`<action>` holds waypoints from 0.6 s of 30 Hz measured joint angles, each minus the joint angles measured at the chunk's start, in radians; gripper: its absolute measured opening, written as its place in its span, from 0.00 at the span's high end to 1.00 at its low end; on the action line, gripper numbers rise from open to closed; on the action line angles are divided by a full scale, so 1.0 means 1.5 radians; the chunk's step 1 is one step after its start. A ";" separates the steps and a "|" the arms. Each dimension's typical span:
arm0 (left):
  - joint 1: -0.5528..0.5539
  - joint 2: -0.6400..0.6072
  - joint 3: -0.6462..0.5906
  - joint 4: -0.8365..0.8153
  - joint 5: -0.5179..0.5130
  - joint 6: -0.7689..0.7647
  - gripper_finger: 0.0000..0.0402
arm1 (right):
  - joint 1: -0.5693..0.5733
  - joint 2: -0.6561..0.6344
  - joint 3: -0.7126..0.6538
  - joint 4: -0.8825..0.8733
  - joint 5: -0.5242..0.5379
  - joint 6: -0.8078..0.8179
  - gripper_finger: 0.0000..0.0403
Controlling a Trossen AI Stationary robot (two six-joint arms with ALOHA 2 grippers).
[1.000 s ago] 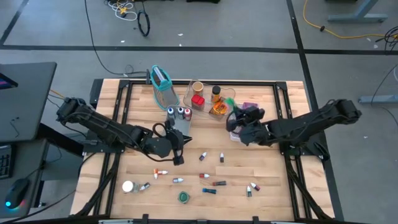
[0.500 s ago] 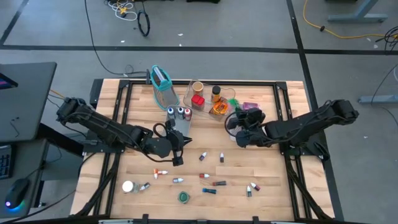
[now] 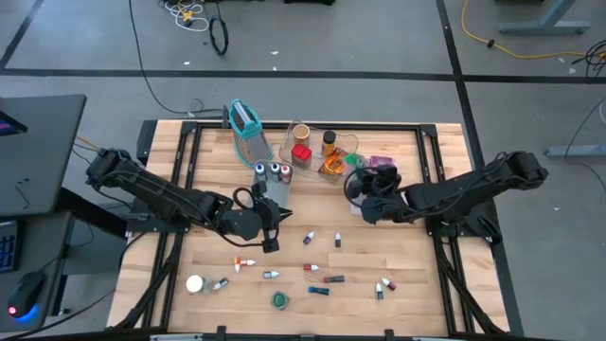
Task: Pick & Place Kitchen Items
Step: Put the green cereal box into the white bin
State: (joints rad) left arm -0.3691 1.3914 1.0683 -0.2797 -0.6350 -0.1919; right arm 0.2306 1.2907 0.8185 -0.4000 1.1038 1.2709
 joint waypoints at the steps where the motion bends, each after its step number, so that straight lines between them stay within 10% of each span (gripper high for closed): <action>1: 0.000 0.000 0.000 0.000 0.000 0.000 0.93 | 0.000 -0.004 0.000 0.001 0.003 -0.004 0.97; 18: 0.000 0.001 -0.018 -0.006 0.000 0.004 0.93 | 0.037 -0.003 0.000 0.025 0.144 0.055 0.96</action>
State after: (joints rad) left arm -0.3691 1.3922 1.0411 -0.2886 -0.6344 -0.1865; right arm 0.2866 1.2865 0.8181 -0.3622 1.3201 1.3529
